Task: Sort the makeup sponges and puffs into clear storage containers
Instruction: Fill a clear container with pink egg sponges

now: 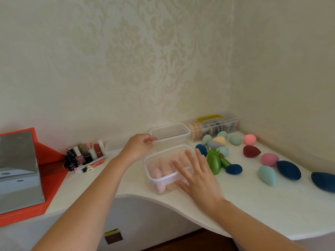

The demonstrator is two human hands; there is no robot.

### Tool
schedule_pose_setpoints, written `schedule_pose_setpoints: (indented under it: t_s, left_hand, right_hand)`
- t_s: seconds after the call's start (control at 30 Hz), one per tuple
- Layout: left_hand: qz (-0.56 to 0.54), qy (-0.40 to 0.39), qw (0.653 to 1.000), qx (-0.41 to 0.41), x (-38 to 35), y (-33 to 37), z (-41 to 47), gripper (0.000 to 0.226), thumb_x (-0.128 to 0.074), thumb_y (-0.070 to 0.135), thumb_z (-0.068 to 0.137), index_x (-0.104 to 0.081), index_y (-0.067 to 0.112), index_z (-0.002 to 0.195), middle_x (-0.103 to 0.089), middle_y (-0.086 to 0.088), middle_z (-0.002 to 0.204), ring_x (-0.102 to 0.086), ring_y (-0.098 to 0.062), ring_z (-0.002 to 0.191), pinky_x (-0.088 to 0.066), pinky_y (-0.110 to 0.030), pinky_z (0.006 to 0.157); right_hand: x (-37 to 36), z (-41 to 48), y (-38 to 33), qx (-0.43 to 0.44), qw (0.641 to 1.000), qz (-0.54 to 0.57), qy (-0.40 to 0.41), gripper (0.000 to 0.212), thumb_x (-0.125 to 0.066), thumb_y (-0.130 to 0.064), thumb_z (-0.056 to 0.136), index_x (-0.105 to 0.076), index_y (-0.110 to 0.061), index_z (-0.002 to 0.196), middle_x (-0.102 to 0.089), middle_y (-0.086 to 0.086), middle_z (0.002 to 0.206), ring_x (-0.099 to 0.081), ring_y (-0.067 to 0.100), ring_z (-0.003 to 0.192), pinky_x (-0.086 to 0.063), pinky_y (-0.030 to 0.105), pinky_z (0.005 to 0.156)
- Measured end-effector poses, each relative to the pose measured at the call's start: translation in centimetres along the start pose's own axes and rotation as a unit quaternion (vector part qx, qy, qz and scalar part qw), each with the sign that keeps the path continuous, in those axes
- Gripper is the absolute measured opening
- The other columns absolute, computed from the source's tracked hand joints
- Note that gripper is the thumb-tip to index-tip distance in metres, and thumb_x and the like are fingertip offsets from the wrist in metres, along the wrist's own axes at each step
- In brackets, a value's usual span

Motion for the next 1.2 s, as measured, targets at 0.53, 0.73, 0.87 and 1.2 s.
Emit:
schedule_pose_setpoints:
  t_s: [0.53,0.73,0.87,1.2]
  left_hand:
    - [0.218,-0.005,0.972,-0.090,-4.4,-2.9,7.2,0.028,-0.071,0.020,0.080,-0.056,0.012,0.103,-0.052,-0.006,0.109,-0.058,-0.028,0.087,-0.043,-0.032,0.075]
    - [0.182,0.043,0.977,-0.106,-4.9,-3.1,7.3,0.029,-0.073,0.019,0.076,-0.055,0.008,0.097,-0.050,-0.006,0.109,-0.048,-0.018,0.078,-0.036,-0.025,0.069]
    - [0.120,0.067,0.984,-0.111,-3.7,-1.8,7.5,0.026,-0.074,0.009,0.070,-0.057,0.006,0.090,-0.050,-0.008,0.106,-0.047,-0.020,0.077,-0.034,-0.023,0.069]
    - [0.086,0.164,0.980,-0.075,2.9,-0.7,6.2,0.030,-0.075,0.011,0.072,-0.059,0.004,0.096,-0.045,-0.004,0.107,-0.046,-0.016,0.085,-0.031,-0.019,0.075]
  right_hand:
    - [-1.0,0.5,1.5,-0.028,0.996,0.032,0.081,0.042,-0.041,-0.029,0.087,-0.046,-0.032,0.129,-0.062,0.008,0.124,-0.058,0.029,0.117,-0.023,0.041,0.107]
    - [-0.9,0.6,1.4,-0.030,0.995,0.053,0.084,0.043,-0.042,-0.029,0.086,-0.046,-0.033,0.128,-0.062,0.006,0.123,-0.056,0.026,0.119,-0.023,0.040,0.107]
    - [-0.9,0.7,1.4,-0.030,0.994,0.056,0.092,0.042,-0.042,-0.029,0.087,-0.046,-0.032,0.128,-0.062,0.007,0.123,-0.057,0.028,0.117,-0.024,0.040,0.107]
    - [-0.9,2.2,-0.2,-0.062,0.998,0.020,0.012,0.041,-0.069,-0.040,0.075,-0.057,-0.027,0.113,-0.065,0.007,0.115,-0.061,0.034,0.111,-0.048,0.047,0.095]
Point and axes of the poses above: each hand's wrist, its own z-axis towards the middle knuckle, its own x-axis out of the back of the hand, y = z × x, the point moved 2 cm from there along z, towards the middle knuckle
